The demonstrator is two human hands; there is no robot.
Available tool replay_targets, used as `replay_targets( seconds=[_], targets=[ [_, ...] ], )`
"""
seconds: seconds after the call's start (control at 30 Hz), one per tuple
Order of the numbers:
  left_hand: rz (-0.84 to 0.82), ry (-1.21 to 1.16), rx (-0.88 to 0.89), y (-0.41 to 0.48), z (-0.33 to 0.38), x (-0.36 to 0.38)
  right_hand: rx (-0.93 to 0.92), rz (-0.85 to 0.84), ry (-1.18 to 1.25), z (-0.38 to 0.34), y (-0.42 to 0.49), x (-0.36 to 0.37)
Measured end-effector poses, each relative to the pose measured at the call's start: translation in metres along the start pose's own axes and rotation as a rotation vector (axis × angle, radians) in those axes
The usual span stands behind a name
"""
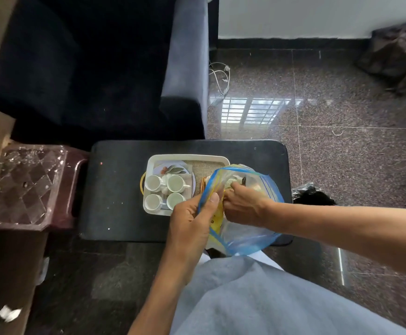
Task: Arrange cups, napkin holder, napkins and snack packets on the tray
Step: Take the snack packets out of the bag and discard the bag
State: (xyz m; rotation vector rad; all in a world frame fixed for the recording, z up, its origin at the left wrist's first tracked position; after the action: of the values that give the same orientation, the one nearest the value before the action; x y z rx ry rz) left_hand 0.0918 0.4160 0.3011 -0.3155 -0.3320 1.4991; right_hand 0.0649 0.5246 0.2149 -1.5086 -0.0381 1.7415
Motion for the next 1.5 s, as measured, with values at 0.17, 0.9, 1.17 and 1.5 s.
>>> replay_targets(
  seconds=[0.17,0.9,1.17,1.5],
  targets=[
    [-0.006,0.01,0.005,-0.003,0.011,-0.005,0.015,0.14,-0.036,0.014,0.0,-0.006],
    [0.067,-0.175,0.016,-0.001,-0.002,-0.017,0.075,0.368,1.081,0.103,-0.075,-0.106],
    [0.057,-0.261,-0.008,0.001,0.008,-0.024,0.259,0.709,1.73,0.116,-0.111,-0.104],
    [-0.045,-0.257,-0.118,-0.007,0.005,-0.007,0.466,1.052,2.209,0.132,-0.128,-0.104]
  ],
)
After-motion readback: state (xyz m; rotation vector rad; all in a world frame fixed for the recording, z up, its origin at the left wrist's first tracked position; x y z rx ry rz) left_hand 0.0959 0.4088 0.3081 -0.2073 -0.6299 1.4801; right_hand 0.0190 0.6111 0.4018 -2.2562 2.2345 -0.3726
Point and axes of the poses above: each hand's wrist, its own y-axis towards the middle knuckle, its own x-axis out of the palm, z = x × y, the point moved 5 cm from there along y, towards the middle knuckle, and after that the axes turned 9 degrees about x, right-handed, at the moved point
